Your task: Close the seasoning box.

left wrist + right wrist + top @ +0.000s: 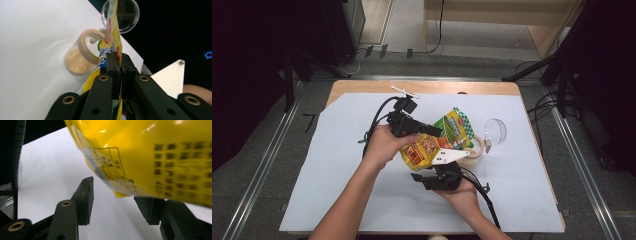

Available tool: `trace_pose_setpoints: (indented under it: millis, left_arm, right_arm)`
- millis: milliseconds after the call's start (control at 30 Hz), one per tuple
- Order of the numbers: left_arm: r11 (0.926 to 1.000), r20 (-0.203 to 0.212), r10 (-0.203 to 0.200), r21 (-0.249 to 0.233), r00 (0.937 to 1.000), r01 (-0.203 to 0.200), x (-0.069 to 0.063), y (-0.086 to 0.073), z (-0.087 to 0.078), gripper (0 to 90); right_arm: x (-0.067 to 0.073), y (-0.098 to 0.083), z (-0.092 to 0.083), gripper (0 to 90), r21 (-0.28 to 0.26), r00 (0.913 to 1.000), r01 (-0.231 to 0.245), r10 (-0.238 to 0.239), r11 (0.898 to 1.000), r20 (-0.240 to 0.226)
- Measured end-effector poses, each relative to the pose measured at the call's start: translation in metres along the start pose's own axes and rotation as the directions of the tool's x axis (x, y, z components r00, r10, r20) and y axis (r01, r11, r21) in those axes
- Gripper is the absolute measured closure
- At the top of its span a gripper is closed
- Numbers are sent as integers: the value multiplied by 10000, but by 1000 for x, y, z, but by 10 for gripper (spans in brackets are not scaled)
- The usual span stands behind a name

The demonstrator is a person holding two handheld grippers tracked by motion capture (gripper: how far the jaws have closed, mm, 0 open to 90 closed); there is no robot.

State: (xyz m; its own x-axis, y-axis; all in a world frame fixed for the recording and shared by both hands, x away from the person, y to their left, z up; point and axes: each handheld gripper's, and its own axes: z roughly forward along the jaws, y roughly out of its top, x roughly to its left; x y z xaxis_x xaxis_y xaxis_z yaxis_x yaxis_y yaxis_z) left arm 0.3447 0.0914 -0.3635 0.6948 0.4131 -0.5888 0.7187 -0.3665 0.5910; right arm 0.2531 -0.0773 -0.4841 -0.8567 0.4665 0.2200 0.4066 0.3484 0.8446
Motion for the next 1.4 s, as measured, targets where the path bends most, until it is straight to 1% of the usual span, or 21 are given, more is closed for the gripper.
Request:
trace_pose_setpoints:
  millis: [100,133,200,267,300,400,533,600,633,733,867,1000,1033,1133,1233,1400]
  left_arm:
    - [10000,-68,28,31,10000,-28,0,-2,-2,897]
    - [10000,-71,16,6,10000,-16,0,-3,-2,898]
    - [10000,-49,43,71,10000,-43,0,-4,-1,899]
    - [9999,-85,105,118,9999,-104,-1,-4,0,900]
    - [9998,-58,136,129,9999,-135,-1,-5,0,900]
    - [9998,-44,155,147,9999,-154,-1,-6,-1,900]
    - [9999,202,118,78,9997,-119,1,-8,-3,900]
    - [9999,212,151,42,9997,-152,1,-10,-4,900]
    - [9996,178,269,55,9995,-270,1,-10,-5,900]
    - [9996,193,296,11,9994,-296,1,-11,-7,900]
    - [9997,340,191,-135,9992,-187,4,-14,-12,900]
    - [9998,332,117,-180,9994,-111,7,-16,-16,900]
    - [9998,302,31,-205,9995,-25,7,-17,-18,900]
    - [9992,359,-55,-406,9993,69,9,-18,-22,900]
    - [9985,255,-4,-554,9997,18,9,-19,-28,900]
    - [9967,118,-103,-801,9999,112,14,-21,-37,900]
  right_arm:
    - [-1,-1,0,512,15,9999,-124,124,9999,-2]
    - [-2,-1,0,499,71,9999,-156,155,9999,56]
    - [-3,-2,-1,503,142,9995,-268,266,9995,159]
    - [-6,-4,-2,514,102,9988,-490,489,9987,70]
    - [-6,-5,-2,515,113,9986,-519,519,9986,70]
    - [-6,-6,-2,516,166,9987,-491,489,9987,127]
    - [-5,-7,-3,513,137,9991,-406,404,9991,126]
    - [-6,-7,-3,514,109,9988,-469,468,9988,118]
    - [-6,-7,-3,513,100,9986,-508,507,9987,124]
    - [-6,-7,-4,513,137,9986,-511,509,9986,150]
    - [-8,-7,-5,513,94,9982,-576,574,9983,192]
    - [-8,-6,-6,513,60,9981,-588,587,9983,194]
    - [-7,-6,-6,514,69,9981,-582,580,9983,185]
    - [-7,-6,-5,513,48,9984,-529,528,9986,189]
    - [-7,-6,-6,513,30,9983,-558,557,9984,177]
    - [-7,-6,-7,515,-46,9984,-542,543,9985,159]
